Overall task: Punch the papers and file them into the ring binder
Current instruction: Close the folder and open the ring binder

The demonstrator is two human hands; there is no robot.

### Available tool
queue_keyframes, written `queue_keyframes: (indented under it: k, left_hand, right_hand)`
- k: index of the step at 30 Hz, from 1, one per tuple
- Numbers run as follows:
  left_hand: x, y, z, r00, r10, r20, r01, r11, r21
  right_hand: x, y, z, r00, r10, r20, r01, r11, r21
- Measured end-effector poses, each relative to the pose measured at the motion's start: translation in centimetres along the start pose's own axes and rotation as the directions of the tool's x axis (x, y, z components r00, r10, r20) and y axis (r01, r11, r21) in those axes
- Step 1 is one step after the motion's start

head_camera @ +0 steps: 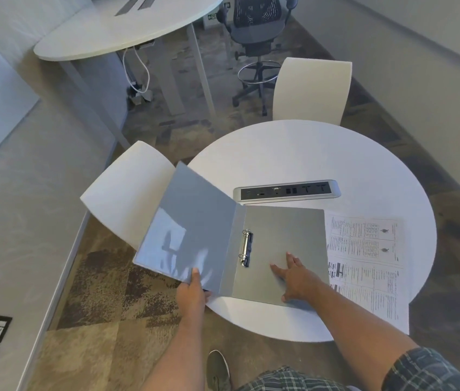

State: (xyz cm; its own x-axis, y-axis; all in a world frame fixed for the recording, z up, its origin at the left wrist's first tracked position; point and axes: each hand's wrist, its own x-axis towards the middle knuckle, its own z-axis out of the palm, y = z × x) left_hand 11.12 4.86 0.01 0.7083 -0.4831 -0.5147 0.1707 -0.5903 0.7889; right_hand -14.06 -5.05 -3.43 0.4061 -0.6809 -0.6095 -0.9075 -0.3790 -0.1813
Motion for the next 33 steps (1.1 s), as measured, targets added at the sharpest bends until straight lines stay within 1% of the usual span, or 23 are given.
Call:
queue_keyframes:
  k: [3,5,7,8,10,11,12,13,15,17,18,19,21,22,23,26,27,28,29,30,32,33]
  left_hand:
    - [1.2,-1.3,-0.5,0.993,-0.073,-0.089,0.071,0.997,-0.023]
    - [2.0,-1.8,-0.7,0.975,-0.101,-0.2,0.113,0.992,0.049]
    - [2.5,-1.7,-0.7,0.948,-0.096,-0.302,0.14,0.982,0.128]
    - [2.6,-1.4,-0.7,0.933,-0.065,-0.355,0.142,0.971,0.194]
    - [2.6,-0.6,-0.7,0.906,0.072,-0.418,0.115,0.907,0.405]
    - [3.2,-0.8,-0.7,0.899,0.165,-0.404,0.077,0.851,0.519]
    - [3.5,-0.8,-0.7,0.889,0.265,-0.374,0.035,0.774,0.632]
    - [3.9,-0.8,-0.8,0.886,0.342,-0.311,-0.012,0.689,0.725]
    - [4.8,-0.7,-0.9,0.878,0.455,-0.148,-0.117,0.505,0.855]
    - [5.6,-0.4,-0.7,0.85,0.526,0.038,-0.259,0.354,0.899]
    - [5.8,-0.2,-0.4,0.846,0.521,0.114,-0.309,0.303,0.902]
    - [6.1,0.1,0.0,0.861,0.471,0.193,-0.346,0.264,0.9]
    - [6.4,0.4,0.8,0.875,0.349,0.334,-0.422,0.215,0.881]
    - [6.5,0.3,1.2,0.878,0.304,0.37,-0.443,0.223,0.868]
    - [6.6,0.3,1.4,0.883,0.274,0.382,-0.449,0.247,0.859]
    - [6.7,0.9,2.3,0.905,0.226,0.361,-0.421,0.352,0.836]
    - [6.8,1.2,2.7,0.918,0.187,0.349,-0.395,0.369,0.841]
    - [6.7,1.6,3.1,0.933,0.144,0.33,-0.36,0.362,0.86]
    - [6.5,2.0,3.5,0.943,0.118,0.31,-0.331,0.323,0.886]
    - [6.3,2.2,4.0,0.946,0.124,0.299,-0.322,0.257,0.911]
    - [5.7,2.0,4.8,0.929,0.202,0.311,-0.339,0.123,0.933]
    - [5.3,1.7,5.0,0.913,0.238,0.332,-0.359,0.077,0.93]
  right_hand:
    - [0.1,0.2,0.1,1.0,-0.008,-0.01,0.008,1.0,0.012]
    - [0.1,0.4,0.2,1.0,-0.012,-0.019,0.012,1.0,0.022]
    - [0.1,0.5,0.3,1.0,-0.015,-0.022,0.015,1.0,0.021]
    - [0.1,0.5,0.3,1.0,-0.016,-0.021,0.016,1.0,0.017]
    - [0.1,0.4,0.3,1.0,-0.017,-0.02,0.017,1.0,-0.001]
    - [0.0,0.4,0.3,1.0,-0.018,-0.015,0.018,1.0,-0.015]
    - [0.1,0.4,0.2,1.0,-0.018,-0.01,0.018,0.999,-0.028]
    - [0.1,0.3,0.2,1.0,-0.019,-0.008,0.018,0.999,-0.039]
    - [0.2,0.2,0.2,1.0,-0.021,-0.008,0.021,0.998,-0.055]
    - [0.3,0.2,0.3,1.0,-0.025,-0.014,0.024,0.998,-0.062]
    - [0.2,0.2,0.4,1.0,-0.025,-0.019,0.024,0.998,-0.061]
    - [0.2,0.2,0.4,0.999,-0.025,-0.024,0.024,0.998,-0.06]
    - [0.0,0.3,0.5,0.999,-0.024,-0.031,0.022,0.998,-0.059]
    - [0.0,0.3,0.5,0.999,-0.021,-0.035,0.019,0.999,-0.051]
    - [-0.2,0.3,0.5,0.999,-0.017,-0.044,0.015,0.999,-0.041]
    - [-0.4,0.1,0.2,0.998,0.001,-0.069,-0.003,1.0,-0.031]
    - [-0.5,-0.2,0.0,0.997,0.015,-0.07,-0.017,0.999,-0.031]
    - [-0.5,-0.6,-0.2,0.997,0.034,-0.069,-0.037,0.999,-0.034]
    - [-0.5,-1.0,-0.5,0.996,0.055,-0.07,-0.057,0.998,-0.037]
    - [-0.4,-1.5,-0.8,0.994,0.072,-0.079,-0.076,0.996,-0.037]
    - [-0.2,-2.2,-1.2,0.989,0.079,-0.124,-0.084,0.996,-0.031]
    - [-0.1,-2.5,-1.2,0.987,0.057,-0.148,-0.065,0.997,-0.048]
